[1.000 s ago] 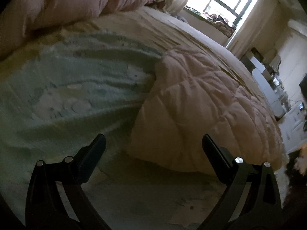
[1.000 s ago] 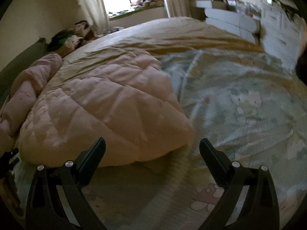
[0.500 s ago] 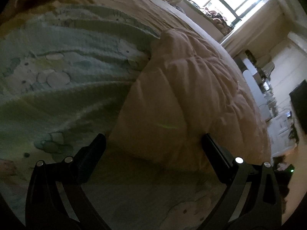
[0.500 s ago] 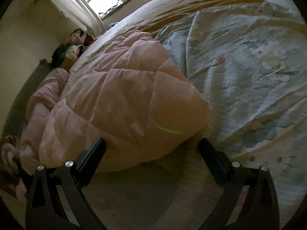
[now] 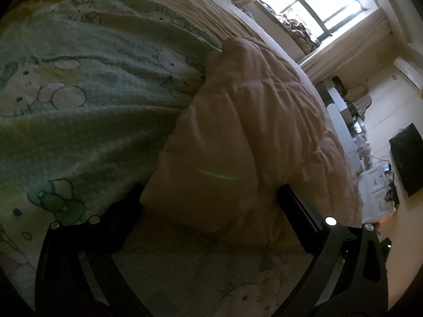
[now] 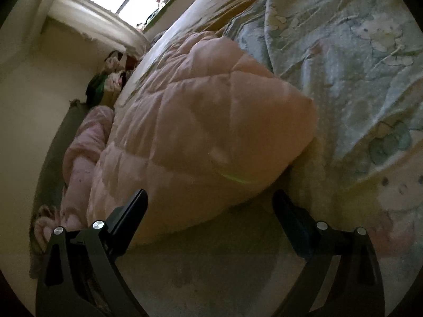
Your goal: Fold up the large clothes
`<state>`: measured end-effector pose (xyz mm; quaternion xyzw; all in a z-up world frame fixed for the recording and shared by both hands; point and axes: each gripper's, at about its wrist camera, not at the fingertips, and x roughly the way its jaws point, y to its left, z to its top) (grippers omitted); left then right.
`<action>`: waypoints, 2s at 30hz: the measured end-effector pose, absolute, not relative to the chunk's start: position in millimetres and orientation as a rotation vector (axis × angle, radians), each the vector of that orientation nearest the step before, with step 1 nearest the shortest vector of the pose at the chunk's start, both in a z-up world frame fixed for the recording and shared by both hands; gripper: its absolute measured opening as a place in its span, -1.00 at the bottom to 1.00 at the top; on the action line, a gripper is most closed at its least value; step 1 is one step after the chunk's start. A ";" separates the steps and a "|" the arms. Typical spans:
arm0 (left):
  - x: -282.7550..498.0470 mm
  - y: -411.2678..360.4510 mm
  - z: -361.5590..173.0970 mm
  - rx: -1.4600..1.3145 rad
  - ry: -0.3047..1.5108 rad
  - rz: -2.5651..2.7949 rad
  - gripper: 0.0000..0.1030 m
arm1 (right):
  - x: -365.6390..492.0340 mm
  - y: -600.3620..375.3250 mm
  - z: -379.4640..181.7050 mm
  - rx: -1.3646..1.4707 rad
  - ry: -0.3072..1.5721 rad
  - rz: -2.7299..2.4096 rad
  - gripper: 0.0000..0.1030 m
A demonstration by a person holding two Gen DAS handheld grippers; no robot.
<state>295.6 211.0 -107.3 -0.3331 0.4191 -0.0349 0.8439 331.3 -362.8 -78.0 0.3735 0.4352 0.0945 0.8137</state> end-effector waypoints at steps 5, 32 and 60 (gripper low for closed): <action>300.5 213.9 -110.6 -0.752 0.884 -0.099 0.84 | 360.8 -386.2 -97.4 0.925 0.908 0.236 0.86; 325.5 207.4 -112.8 -0.762 0.874 -0.137 0.83 | 400.5 -377.1 -85.9 0.758 0.888 0.292 0.51; 321.2 171.3 -77.2 -0.508 0.817 -0.108 0.32 | 409.0 -301.7 -33.4 0.307 0.863 0.249 0.07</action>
